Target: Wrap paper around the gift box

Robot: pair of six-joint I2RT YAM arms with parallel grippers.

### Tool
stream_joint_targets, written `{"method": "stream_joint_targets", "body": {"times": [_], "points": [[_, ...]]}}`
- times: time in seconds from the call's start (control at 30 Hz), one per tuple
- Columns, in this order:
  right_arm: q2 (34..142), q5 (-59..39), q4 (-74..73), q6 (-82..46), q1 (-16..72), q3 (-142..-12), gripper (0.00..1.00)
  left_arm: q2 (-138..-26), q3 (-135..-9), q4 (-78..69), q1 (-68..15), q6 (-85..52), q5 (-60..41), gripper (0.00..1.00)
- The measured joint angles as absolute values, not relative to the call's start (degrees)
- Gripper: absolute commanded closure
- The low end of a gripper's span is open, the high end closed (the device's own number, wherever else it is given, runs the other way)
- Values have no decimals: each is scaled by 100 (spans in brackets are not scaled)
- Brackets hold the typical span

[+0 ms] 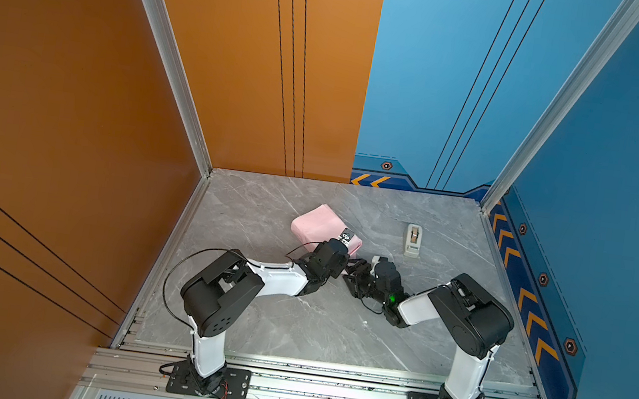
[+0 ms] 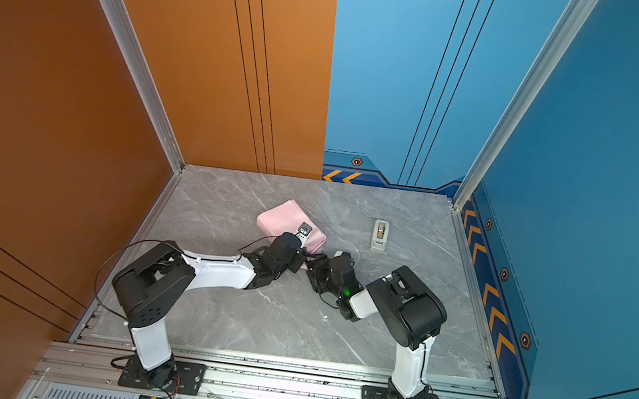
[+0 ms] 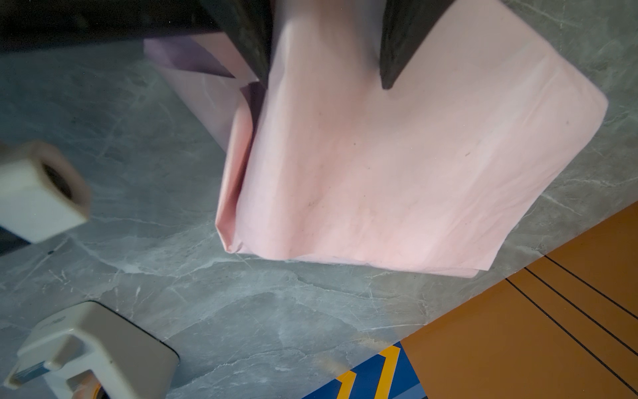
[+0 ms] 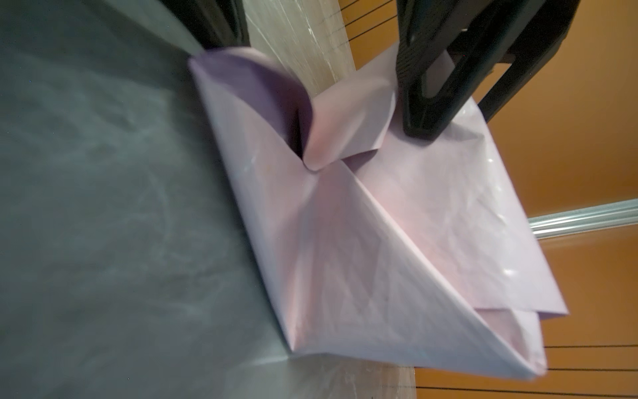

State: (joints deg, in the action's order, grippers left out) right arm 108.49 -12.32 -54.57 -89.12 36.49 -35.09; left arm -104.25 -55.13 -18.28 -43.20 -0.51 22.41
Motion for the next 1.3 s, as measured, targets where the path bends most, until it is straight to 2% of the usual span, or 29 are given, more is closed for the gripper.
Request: {"method": "stream_joint_targets", "body": {"times": [0.43, 0.8, 0.97, 1.3], "points": [[10619, -281, -5162, -8914, 3695, -3422, 32, -10416, -5411, -2018, -4318, -51, 2226, 51], [10877, -250, -5553, -8523, 3516, -3616, 35, -10414, -5404, -2036, -4313, -51, 2222, 51], [10873, -279, -5614, -8458, 3516, -3509, 43, -10414, -5404, -2036, -4311, -51, 2217, 51], [10687, -283, -5325, -8420, 3557, -3271, 75, -10403, -5408, -2014, -4311, -51, 2200, 51]]}}
